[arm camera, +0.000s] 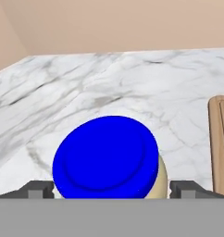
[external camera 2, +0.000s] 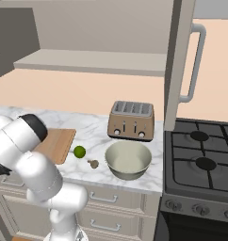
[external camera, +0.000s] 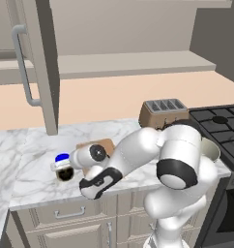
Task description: Open the cabinet. Place the bowl and condiment on the counter. Then place the lime and garlic on the cutting board.
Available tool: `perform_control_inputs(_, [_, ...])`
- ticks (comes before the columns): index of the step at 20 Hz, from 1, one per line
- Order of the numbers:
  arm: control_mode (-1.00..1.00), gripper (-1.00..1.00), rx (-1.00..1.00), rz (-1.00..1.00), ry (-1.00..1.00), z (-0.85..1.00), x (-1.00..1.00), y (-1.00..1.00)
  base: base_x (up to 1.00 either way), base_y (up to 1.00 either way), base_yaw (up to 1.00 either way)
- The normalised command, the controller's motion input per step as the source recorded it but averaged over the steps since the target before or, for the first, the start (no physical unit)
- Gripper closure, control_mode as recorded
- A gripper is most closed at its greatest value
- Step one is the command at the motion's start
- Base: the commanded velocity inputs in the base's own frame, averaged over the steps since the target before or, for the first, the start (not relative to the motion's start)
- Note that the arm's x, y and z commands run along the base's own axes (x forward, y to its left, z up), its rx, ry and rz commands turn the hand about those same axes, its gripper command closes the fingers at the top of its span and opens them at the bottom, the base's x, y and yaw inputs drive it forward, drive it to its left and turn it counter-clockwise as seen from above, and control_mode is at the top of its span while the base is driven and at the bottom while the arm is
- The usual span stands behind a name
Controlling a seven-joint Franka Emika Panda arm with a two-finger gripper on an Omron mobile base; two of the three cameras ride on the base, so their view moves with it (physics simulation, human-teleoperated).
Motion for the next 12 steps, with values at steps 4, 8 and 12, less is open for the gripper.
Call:
perform_control_inputs(4, [-1.0, -1.0, 0.0, 0.0, -0.02, 0.25, -0.19, 0.01, 0.0, 0.0, 0.0])
perform_control_inputs(8, [-1.0, -1.0, 0.0, 0.0, 0.0, 0.02, 0.0, 0.01, 0.0, 0.0, 0.0])
perform_control_inputs(12, [-1.0, -1.0, 0.0, 0.0, 0.0, 0.22, -0.02, 0.0, 0.0, 0.0, 0.0])
